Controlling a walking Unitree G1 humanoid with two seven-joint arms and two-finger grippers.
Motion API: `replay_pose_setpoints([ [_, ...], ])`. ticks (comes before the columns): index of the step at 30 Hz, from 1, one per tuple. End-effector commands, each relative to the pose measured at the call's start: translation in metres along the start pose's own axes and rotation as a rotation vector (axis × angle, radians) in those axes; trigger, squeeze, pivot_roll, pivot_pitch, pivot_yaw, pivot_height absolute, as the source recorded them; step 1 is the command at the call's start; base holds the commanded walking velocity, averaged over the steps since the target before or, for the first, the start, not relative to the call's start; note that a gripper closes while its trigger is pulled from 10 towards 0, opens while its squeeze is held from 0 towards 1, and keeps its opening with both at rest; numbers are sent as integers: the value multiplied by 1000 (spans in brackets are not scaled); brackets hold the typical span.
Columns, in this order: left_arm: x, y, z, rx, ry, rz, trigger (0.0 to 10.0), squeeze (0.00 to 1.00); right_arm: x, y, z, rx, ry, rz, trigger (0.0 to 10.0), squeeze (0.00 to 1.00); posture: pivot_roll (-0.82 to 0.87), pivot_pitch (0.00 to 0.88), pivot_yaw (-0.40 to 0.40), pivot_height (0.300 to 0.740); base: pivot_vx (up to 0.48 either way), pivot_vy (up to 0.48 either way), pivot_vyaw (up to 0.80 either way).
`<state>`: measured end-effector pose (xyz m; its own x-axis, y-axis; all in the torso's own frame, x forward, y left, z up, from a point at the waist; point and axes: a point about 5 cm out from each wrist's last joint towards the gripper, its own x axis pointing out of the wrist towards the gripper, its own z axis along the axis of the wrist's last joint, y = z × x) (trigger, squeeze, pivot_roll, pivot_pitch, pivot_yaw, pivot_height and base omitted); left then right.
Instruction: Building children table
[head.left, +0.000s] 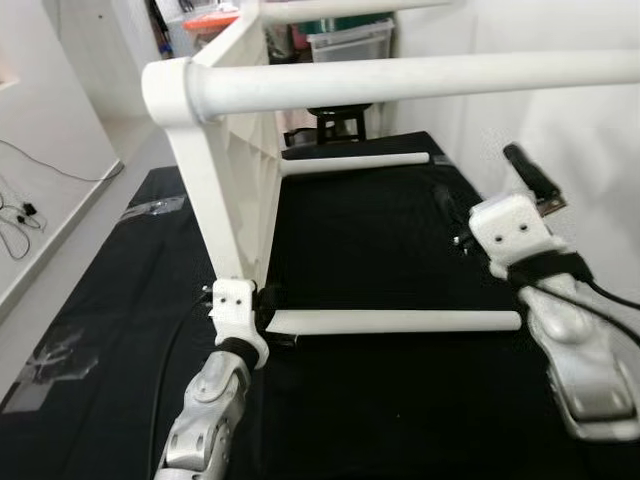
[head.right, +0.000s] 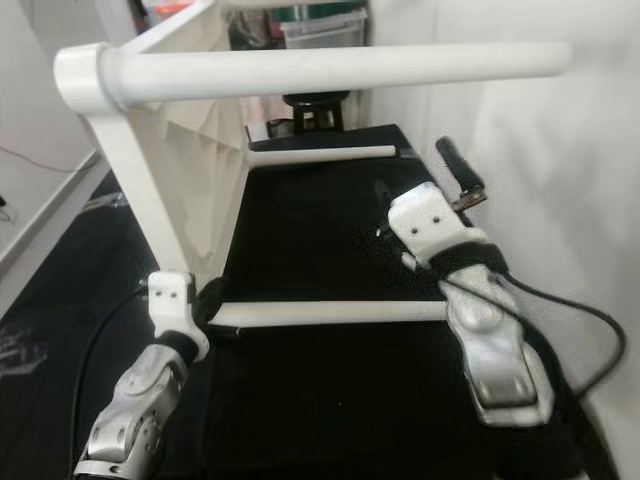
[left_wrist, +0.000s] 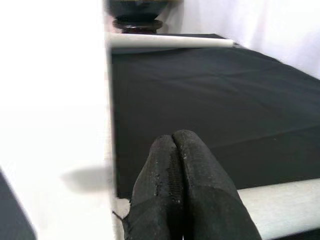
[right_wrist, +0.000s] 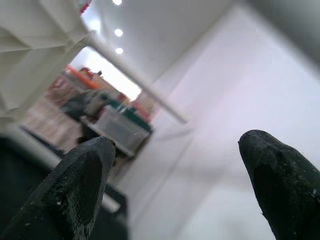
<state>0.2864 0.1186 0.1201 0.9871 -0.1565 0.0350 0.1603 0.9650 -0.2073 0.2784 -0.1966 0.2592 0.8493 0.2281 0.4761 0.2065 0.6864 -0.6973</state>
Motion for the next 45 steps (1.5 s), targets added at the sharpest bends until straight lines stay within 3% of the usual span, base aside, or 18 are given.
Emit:
replay_pose_setpoints([
  [1,0,-1,-2,-46,10,12,0,0,-2,-5,13,-87,-70,-18,10000,0,-152,0,106,740,0,0,0],
  [2,1,0,-2,-47,11,11,0,0,-2,-15,25,-162,-121,-43,10000,0,-161,0,114,740,0,0,0],
  [10,3,1,-2,-60,16,18,0,0,23,-52,58,-326,-258,-142,10000,0,-161,0,108,740,0,0,0],
  [14,4,1,-3,-73,19,28,0,0,34,-51,64,-331,-292,-88,10000,0,-161,0,99,740,0,0,0],
  [15,6,0,-4,-83,30,29,0,0,43,-42,65,-308,-301,-10,10000,0,-166,0,95,740,0,0,0],
  [19,8,-2,-6,-91,48,28,549,0,53,-29,63,-254,-297,79,10000,0,-162,0,88,740,0,0,0],
  [20,8,-3,-6,-90,48,29,10000,0,55,-27,62,-252,-299,96,10000,0,-159,0,86,740,0,0,0],
  [26,10,-3,-8,-123,55,46,10000,0,75,-39,62,-312,-313,120,10000,0,-156,0,65,740,0,0,0],
  [38,12,-6,-9,-129,61,45,10000,0,89,-47,65,-351,-332,162,10000,0,-164,0,59,740,0,0,0],
  [39,12,-6,-9,-130,61,45,10000,0,91,-48,64,-355,-322,175,7922,0,-167,0,55,740,0,0,0],
  [41,12,-6,-9,-133,63,45,10000,0,94,-50,62,-364,-306,194,0,0,-167,0,55,740,0,0,0],
  [45,13,-5,-10,-137,64,47,10000,0,96,-54,60,-373,-298,198,0,0,-168,0,53,740,0,0,0],
])
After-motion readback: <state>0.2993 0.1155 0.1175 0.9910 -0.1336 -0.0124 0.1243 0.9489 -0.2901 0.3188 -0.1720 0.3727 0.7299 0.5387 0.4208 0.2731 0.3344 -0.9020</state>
